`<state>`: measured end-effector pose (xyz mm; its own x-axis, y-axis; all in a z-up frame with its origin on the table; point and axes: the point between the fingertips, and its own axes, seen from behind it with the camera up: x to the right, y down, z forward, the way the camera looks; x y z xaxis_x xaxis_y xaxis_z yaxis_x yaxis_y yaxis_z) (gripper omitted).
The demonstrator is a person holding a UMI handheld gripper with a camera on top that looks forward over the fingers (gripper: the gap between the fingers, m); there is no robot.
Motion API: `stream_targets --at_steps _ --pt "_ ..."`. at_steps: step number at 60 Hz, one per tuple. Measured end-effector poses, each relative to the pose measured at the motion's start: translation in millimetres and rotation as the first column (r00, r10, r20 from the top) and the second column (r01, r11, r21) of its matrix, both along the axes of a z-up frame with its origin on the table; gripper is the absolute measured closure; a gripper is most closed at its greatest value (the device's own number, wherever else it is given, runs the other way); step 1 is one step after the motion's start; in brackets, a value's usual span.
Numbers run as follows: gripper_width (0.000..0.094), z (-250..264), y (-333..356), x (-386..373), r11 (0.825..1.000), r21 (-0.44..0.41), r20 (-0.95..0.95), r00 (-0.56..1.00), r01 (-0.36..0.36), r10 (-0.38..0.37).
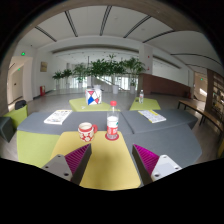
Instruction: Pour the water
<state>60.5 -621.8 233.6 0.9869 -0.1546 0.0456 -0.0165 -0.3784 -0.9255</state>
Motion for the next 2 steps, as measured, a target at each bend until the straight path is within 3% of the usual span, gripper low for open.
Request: stream_targets --at_steps 2 --pt "0.0082 0.0 -0.9 -0.1 1.0 0.003 -0.011 1.0 0.0 0.0"
